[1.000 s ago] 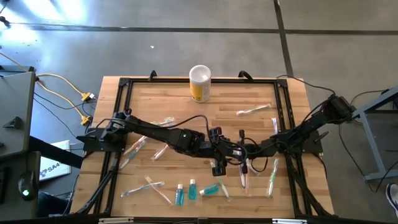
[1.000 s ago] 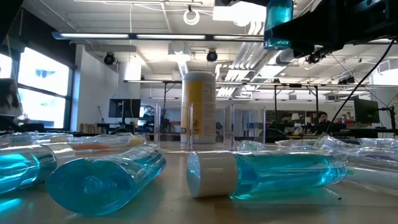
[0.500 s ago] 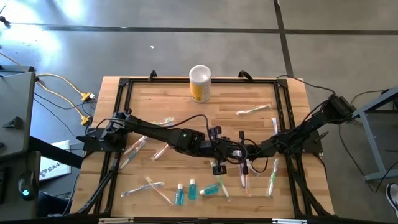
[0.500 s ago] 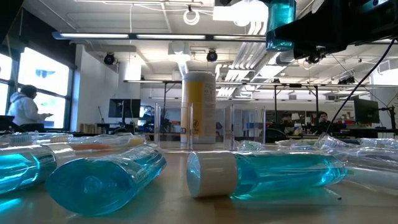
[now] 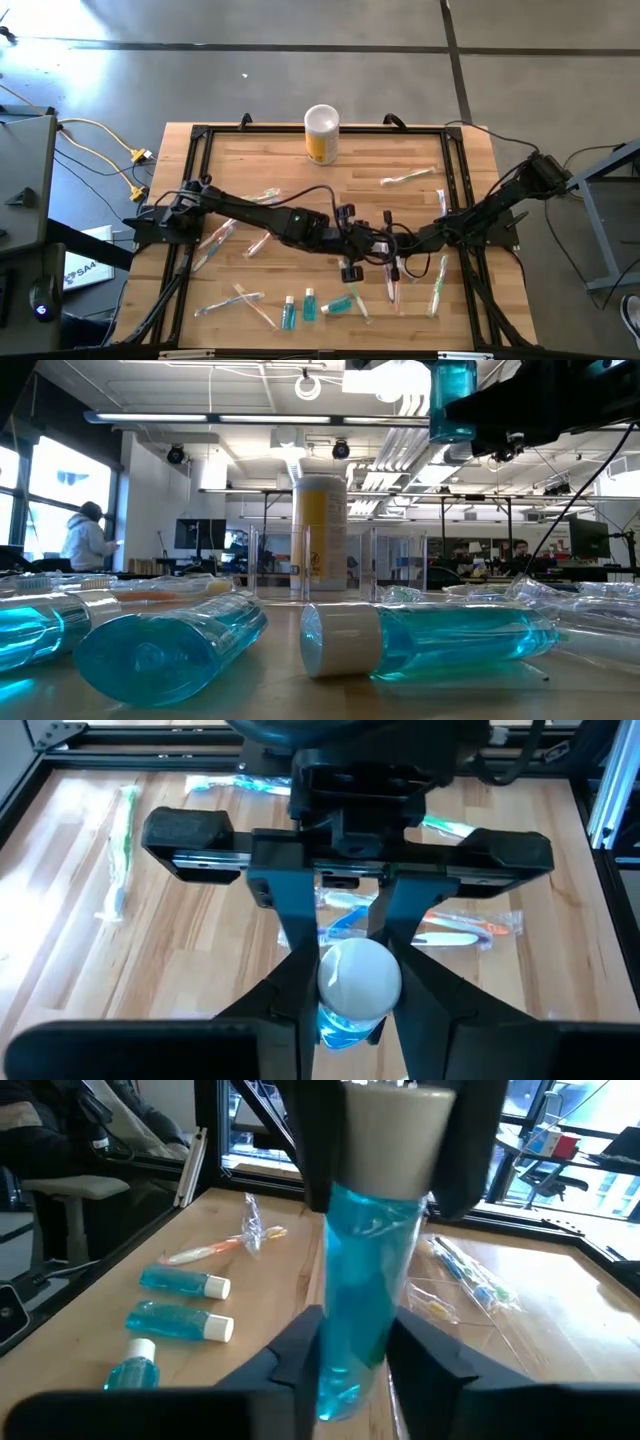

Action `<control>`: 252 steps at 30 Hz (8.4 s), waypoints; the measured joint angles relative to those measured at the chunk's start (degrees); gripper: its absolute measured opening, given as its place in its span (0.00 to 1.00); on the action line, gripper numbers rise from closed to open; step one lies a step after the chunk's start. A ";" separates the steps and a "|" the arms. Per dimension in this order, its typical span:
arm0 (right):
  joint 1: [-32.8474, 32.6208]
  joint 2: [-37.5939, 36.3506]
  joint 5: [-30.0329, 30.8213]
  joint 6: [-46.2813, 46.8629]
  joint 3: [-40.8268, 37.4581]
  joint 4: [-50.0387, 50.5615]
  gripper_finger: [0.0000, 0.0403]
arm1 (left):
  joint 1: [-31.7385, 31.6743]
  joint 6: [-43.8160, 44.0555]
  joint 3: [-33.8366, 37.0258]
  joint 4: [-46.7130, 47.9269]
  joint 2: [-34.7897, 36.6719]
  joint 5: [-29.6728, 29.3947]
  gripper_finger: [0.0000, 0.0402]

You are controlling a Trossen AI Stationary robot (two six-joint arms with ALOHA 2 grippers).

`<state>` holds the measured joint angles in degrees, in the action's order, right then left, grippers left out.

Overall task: Pick & Place toothbrushing station
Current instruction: Put the blue mouthwash into the middle part of the transparent organizer, then put the orange toothbrush into the right part of the transparent organizer

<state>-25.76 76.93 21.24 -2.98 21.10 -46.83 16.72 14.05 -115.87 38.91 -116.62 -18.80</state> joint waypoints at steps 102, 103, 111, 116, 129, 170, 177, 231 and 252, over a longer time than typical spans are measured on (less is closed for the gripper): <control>-12.13 0.44 9.19 31.65 -0.04 20.18 0.69 | -9.95 2.98 55.94 -36.44 23.75 -1.63 0.22; -12.13 0.44 8.97 31.69 -0.04 20.24 0.69 | -9.95 2.99 56.06 -36.19 23.24 -2.21 0.22; -12.17 0.44 8.67 32.61 -0.04 21.40 0.69 | -9.95 3.96 56.02 -37.68 19.25 -2.71 0.22; -12.17 0.44 8.77 32.89 -0.04 21.84 0.69 | -9.95 4.41 56.00 -39.60 17.01 -2.68 0.22; -12.17 0.44 8.83 32.91 -0.04 21.84 0.69 | -9.93 5.89 55.89 -40.87 15.63 -2.36 0.22; -12.17 0.44 8.85 32.91 -0.04 21.86 0.69 | -9.86 1.91 50.61 -37.34 16.83 -1.81 0.40; -12.17 0.44 8.85 32.91 -0.04 22.08 0.69 | -7.83 0.16 35.45 -15.58 16.81 -3.98 0.40; -14.01 0.44 8.83 33.39 -0.04 23.04 0.69 | -12.93 32.29 58.04 0.64 16.72 12.45 0.40; -14.01 0.44 8.85 33.39 -0.07 23.08 0.69 | -6.10 39.71 54.68 12.43 16.06 6.18 0.02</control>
<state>-39.77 77.36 30.09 30.41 21.04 -23.75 10.62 53.76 -61.19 51.34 -100.56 -12.62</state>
